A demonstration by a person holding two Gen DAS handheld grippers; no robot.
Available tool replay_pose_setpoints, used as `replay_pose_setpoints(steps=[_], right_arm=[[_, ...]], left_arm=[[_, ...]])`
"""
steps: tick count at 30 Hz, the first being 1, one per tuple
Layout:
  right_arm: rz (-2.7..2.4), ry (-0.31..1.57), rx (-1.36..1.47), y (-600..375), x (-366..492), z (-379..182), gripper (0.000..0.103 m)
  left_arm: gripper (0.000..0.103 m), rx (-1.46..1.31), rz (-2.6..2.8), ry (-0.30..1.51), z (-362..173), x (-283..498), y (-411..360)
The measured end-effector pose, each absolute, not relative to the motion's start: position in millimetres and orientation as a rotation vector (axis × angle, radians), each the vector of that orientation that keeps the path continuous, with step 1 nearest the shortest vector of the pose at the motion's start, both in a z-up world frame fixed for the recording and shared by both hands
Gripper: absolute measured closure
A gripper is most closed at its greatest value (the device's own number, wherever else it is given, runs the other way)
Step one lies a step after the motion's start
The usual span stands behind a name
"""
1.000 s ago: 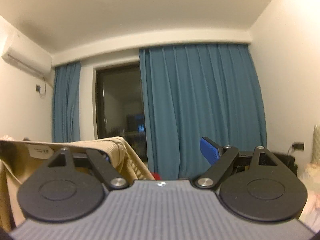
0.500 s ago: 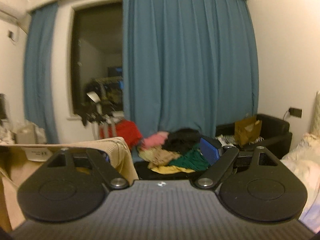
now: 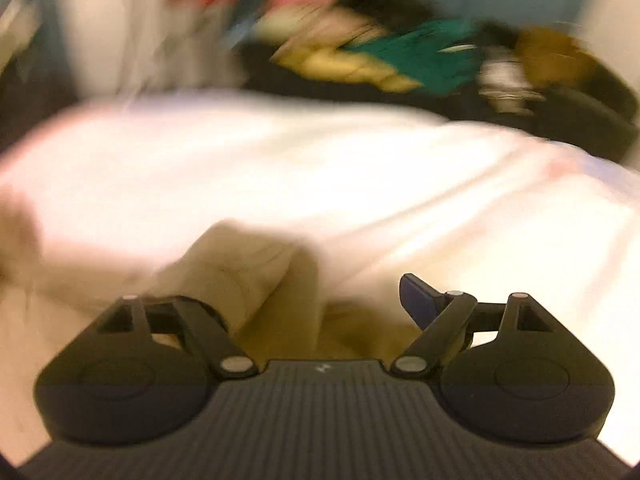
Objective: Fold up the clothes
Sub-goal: 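Lay the shirt flat on the bed and open both tools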
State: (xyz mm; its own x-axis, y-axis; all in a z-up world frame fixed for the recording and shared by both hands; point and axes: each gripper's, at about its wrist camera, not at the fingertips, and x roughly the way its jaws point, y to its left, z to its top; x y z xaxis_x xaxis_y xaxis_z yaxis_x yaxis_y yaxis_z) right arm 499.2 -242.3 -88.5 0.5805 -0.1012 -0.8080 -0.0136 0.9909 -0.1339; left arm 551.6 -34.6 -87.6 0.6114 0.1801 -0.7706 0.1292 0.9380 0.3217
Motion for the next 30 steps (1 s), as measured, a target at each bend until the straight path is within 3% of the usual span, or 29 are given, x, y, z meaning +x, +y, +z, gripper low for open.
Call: replay_pose_setpoints(steps=[3,9,13,24,27,30], right_arm=[[0.003,0.939,-0.167,-234,499,-82,0.019],[0.154,0.784,0.224,-258,459,-32,0.019],[0.126,0.741,0.21,-255,418,-5,0.019],[0.074,0.43,0.182,-212,210,12,0.019],[0.061,0.374,0.202,-203,144,2,0.019],[0.059,0.36,0.194,-199,131,-6,0.019]], left_arm=[[0.002,0.359,-0.042,0.95,-89,560,-36],[0.0,0.12,-0.171,0.759,-31,536,-12],[0.0,0.107,-0.162,0.676,-1,489,-1],[0.0,0.036,-0.121,0.398,33,212,15],[0.0,0.01,-0.108,0.381,20,156,34],[0.001,0.024,-0.086,0.435,8,132,49]])
